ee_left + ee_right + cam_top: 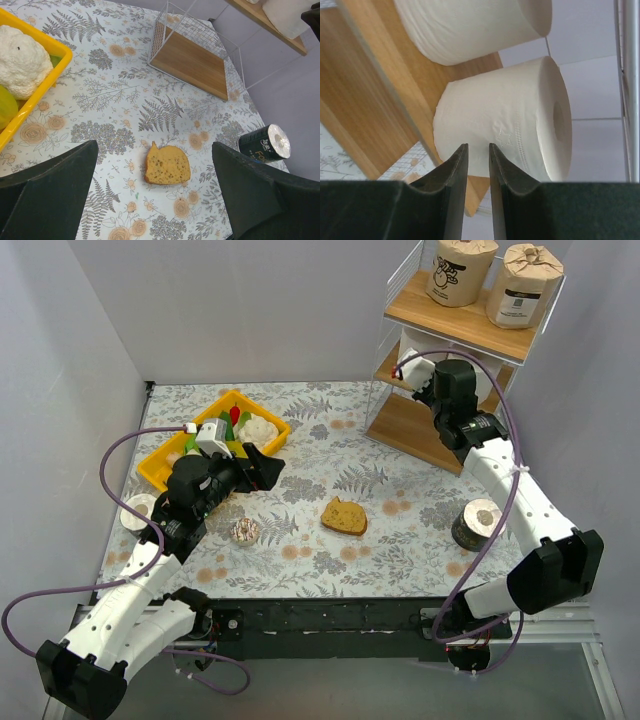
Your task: Place and organize the paper towels onto the shelf
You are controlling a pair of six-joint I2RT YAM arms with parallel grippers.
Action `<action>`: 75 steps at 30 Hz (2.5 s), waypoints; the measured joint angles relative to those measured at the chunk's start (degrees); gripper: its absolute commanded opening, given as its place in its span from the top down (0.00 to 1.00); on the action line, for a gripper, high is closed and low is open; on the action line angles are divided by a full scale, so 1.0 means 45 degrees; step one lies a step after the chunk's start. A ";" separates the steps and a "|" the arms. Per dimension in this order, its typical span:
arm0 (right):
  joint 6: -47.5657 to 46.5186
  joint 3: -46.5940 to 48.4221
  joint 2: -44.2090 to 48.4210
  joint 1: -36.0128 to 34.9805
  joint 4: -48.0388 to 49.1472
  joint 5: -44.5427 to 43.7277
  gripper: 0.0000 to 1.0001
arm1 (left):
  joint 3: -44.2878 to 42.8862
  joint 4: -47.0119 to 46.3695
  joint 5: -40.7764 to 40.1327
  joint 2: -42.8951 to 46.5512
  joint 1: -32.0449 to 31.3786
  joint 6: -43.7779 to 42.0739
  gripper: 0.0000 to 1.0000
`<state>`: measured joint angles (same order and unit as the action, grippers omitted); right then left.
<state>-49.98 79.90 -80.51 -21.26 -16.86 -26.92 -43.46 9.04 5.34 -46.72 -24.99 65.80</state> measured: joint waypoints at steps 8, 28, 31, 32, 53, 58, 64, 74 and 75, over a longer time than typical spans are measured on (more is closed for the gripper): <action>-0.0126 -0.0029 -0.0563 0.0695 0.1166 -0.0860 0.69 | 0.0000 0.0000 0.0000 0.0000 0.0000 0.0000 0.02; 0.4983 -0.0573 0.2336 0.0505 -0.1253 0.2856 0.37 | 0.0000 0.0000 0.0005 0.0000 0.0000 0.0000 0.02; 0.7130 -0.1190 0.3497 0.0505 -0.1632 0.2977 0.30 | 0.0000 0.0005 0.0010 0.0005 0.0000 0.0000 0.02; 0.7844 -0.1515 0.3895 0.0505 -0.1763 0.3016 0.20 | 0.0000 0.0000 0.0005 0.0010 0.0000 0.0000 0.02; 2.0070 -0.4396 0.3303 0.1059 -0.8587 -0.2458 0.25 | 0.0000 0.0005 0.0049 0.0379 0.0000 0.0005 0.02; 2.0954 -0.4702 0.3560 0.1389 -0.8956 -0.3225 0.29 | 0.0000 0.0000 0.0049 0.0432 0.0000 0.0000 0.02; 2.0691 -0.5761 0.3905 0.1734 -0.8281 -0.3162 0.32 | 0.0000 0.0005 0.0053 0.0432 0.0000 0.0005 0.02; 2.0376 -0.6363 0.3959 0.1817 -0.7101 -0.2715 0.30 | 0.0000 0.0005 0.0063 0.0427 0.0000 0.0000 0.02; 2.0351 -0.6489 0.3910 0.1817 -0.6994 -0.2710 0.30 | 0.0000 0.0005 0.0063 0.0427 0.0000 0.0005 0.02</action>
<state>41.60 50.70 -62.92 -13.08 -48.34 -39.11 -43.46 9.06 5.63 -44.80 -24.99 65.82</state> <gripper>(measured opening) 0.692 0.982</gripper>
